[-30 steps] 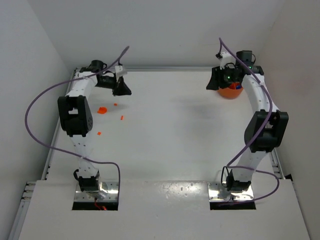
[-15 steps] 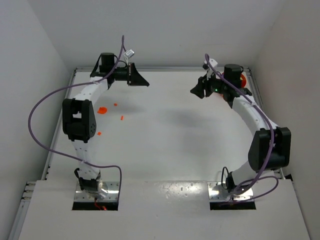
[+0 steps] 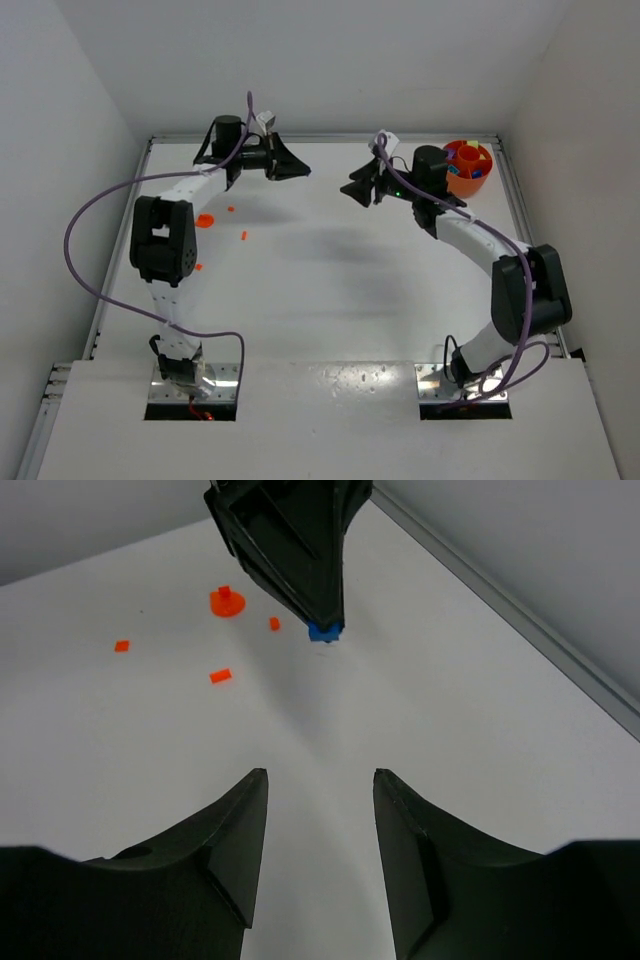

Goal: Sort the legos into containers by color

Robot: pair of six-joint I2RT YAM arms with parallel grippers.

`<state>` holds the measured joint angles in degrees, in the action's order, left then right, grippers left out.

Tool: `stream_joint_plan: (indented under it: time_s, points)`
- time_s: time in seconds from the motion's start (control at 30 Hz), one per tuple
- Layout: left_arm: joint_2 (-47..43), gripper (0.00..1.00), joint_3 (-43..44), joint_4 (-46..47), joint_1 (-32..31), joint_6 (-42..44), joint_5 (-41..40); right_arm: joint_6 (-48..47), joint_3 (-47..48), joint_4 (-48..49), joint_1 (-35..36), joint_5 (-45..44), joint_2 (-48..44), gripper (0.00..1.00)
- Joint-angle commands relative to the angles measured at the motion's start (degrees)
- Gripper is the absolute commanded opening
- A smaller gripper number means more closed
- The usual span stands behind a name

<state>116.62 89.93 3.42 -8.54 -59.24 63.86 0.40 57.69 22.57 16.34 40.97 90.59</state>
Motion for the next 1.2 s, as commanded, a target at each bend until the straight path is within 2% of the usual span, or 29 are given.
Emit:
stream_joint_plan:
  time_s: [0.0,0.13,0.23,0.3,0.63,1.17]
  points:
    - [-5.26,0.00,1.21,5.89,-0.08,4.22,-3.47,3.72,5.31,7.75,2.29,3.15,3.71,0.47]
    - [-5.34,0.00,-0.09,9.32,-0.61,4.22,-1.28,2.24,8.04,7.75,3.96,4.55,6.09,0.47]
    - [-10.61,0.00,-8.35,21.42,-1.65,2.12,-4.26,-1.18,8.05,7.75,4.66,5.35,6.09,0.47]
    - [-12.11,0.00,-9.07,22.86,-1.66,2.72,-4.27,-1.72,8.66,7.75,5.19,5.87,6.09,0.47]
    - [-10.18,0.00,-1.17,9.53,-3.42,11.51,-0.49,-5.06,10.95,7.23,8.09,2.37,7.68,0.47]
    - [-8.95,0.00,-0.11,4.23,-3.42,14.07,3.03,-3.74,12.01,7.75,8.10,-3.44,7.68,0.51]
